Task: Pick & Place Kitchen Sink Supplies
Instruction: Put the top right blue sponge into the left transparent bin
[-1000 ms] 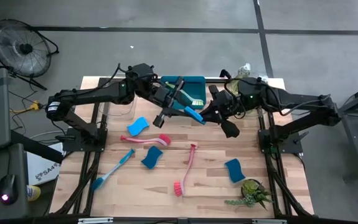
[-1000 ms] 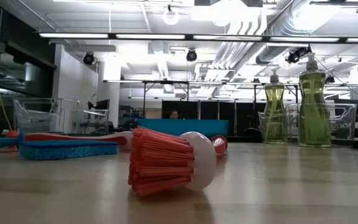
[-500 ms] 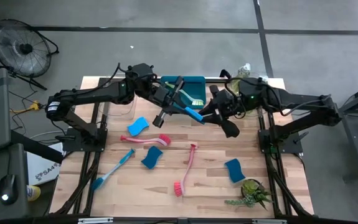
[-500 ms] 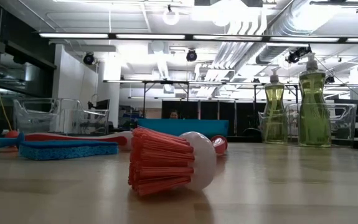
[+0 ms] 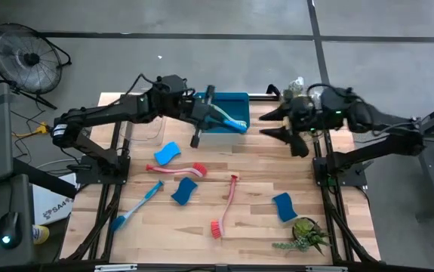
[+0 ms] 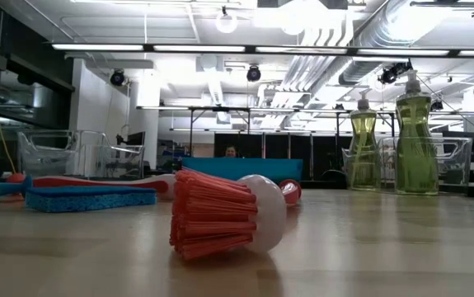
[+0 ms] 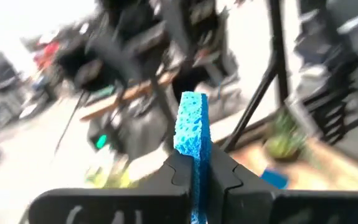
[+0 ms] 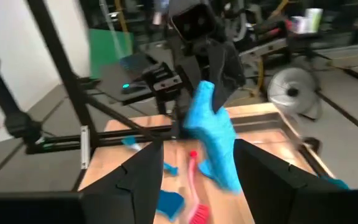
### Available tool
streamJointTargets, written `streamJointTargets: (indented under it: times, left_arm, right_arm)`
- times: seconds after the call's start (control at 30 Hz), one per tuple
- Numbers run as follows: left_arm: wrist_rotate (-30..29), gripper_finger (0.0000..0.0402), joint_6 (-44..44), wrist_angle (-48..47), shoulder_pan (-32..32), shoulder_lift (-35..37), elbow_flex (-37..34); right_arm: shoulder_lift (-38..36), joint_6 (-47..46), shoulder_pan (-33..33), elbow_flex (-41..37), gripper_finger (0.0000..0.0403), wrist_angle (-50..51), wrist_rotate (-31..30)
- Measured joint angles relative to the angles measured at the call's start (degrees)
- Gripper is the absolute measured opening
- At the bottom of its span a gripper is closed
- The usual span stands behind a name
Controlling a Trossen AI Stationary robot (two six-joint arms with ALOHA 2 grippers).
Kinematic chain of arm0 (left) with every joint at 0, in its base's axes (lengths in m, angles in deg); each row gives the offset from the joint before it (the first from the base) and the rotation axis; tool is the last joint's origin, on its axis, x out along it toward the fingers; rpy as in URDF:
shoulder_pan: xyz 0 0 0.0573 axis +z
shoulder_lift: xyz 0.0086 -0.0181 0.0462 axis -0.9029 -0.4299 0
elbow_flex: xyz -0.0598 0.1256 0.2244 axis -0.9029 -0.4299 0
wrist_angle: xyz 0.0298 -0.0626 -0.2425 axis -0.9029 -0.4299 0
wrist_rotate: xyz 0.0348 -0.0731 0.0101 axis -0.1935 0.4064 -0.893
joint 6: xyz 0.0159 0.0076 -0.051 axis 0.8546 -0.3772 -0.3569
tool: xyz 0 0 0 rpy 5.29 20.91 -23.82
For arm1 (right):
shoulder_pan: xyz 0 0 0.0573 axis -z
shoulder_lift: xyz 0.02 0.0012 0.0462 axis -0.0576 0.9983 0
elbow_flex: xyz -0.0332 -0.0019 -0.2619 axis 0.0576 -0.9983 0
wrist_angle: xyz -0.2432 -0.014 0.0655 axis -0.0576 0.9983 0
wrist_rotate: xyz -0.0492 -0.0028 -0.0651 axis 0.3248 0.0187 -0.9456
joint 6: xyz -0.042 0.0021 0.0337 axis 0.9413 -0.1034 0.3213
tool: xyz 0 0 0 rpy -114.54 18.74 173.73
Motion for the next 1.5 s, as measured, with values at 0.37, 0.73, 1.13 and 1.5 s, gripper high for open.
streamJointTargets:
  times: [0.37, 0.73, 1.13, 1.5]
  left_arm:
    - [-18.2, 0.0002, 9.3, -31.8, 8.5, 6.9, 0.0]
    - [-31.7, 0.0002, 5.3, -53.2, 20.2, 7.8, -0.2]
    - [-39.1, 0.0002, -2.6, -50.2, 32.1, 7.6, -15.2]
    - [-31.7, 0.0002, -14.2, -40.6, 42.7, 6.8, -28.4]
  right_arm:
    - [-7.5, -7.9, 0.0, 0.0, 0.0189, 14.2, -12.4]
    - [-7.3, -9.0, 0.0, 0.0, 0.0188, 15.4, -16.0]
    - [-7.3, -9.6, 0.0, 0.0, 0.019, 15.2, -19.4]
    - [-7.2, -10.9, 0.0, 0.0, 0.019, 15.1, -21.6]
